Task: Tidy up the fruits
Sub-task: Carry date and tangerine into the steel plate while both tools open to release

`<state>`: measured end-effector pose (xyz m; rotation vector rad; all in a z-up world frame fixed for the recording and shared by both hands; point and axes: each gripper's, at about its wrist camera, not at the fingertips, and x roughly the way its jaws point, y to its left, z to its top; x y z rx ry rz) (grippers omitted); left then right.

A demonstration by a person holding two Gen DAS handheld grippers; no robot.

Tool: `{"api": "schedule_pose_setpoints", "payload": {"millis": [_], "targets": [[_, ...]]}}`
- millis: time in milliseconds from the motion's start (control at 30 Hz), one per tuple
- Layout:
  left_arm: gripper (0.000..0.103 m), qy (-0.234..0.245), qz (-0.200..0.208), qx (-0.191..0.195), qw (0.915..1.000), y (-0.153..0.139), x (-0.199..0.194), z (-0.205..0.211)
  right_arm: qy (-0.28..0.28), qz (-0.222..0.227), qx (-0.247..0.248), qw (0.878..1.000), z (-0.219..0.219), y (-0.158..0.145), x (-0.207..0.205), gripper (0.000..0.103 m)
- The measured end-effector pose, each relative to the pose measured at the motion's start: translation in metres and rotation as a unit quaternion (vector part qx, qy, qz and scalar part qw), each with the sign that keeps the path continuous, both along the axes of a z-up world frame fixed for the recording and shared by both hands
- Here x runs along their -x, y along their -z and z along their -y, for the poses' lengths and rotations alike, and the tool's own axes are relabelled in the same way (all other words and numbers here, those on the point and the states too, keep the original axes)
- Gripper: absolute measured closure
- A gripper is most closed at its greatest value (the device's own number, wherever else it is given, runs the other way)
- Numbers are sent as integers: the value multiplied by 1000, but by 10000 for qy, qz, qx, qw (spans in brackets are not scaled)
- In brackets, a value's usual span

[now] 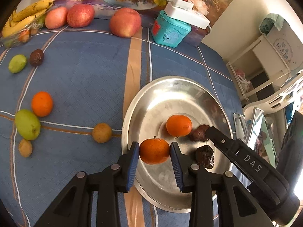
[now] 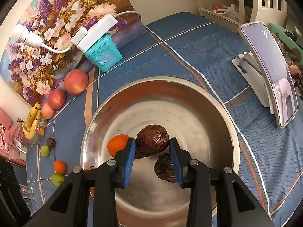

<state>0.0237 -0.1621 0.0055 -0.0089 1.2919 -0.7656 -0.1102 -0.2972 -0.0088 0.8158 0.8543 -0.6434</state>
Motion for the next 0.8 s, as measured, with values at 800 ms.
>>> {"api": "schedule_pose_setpoints", "payload": {"millis": [800], "targets": [[28,-1195,518,-809,9882,-14,-59,-81,-697,-458,429,9956,-38,-18,-27,49]]}}
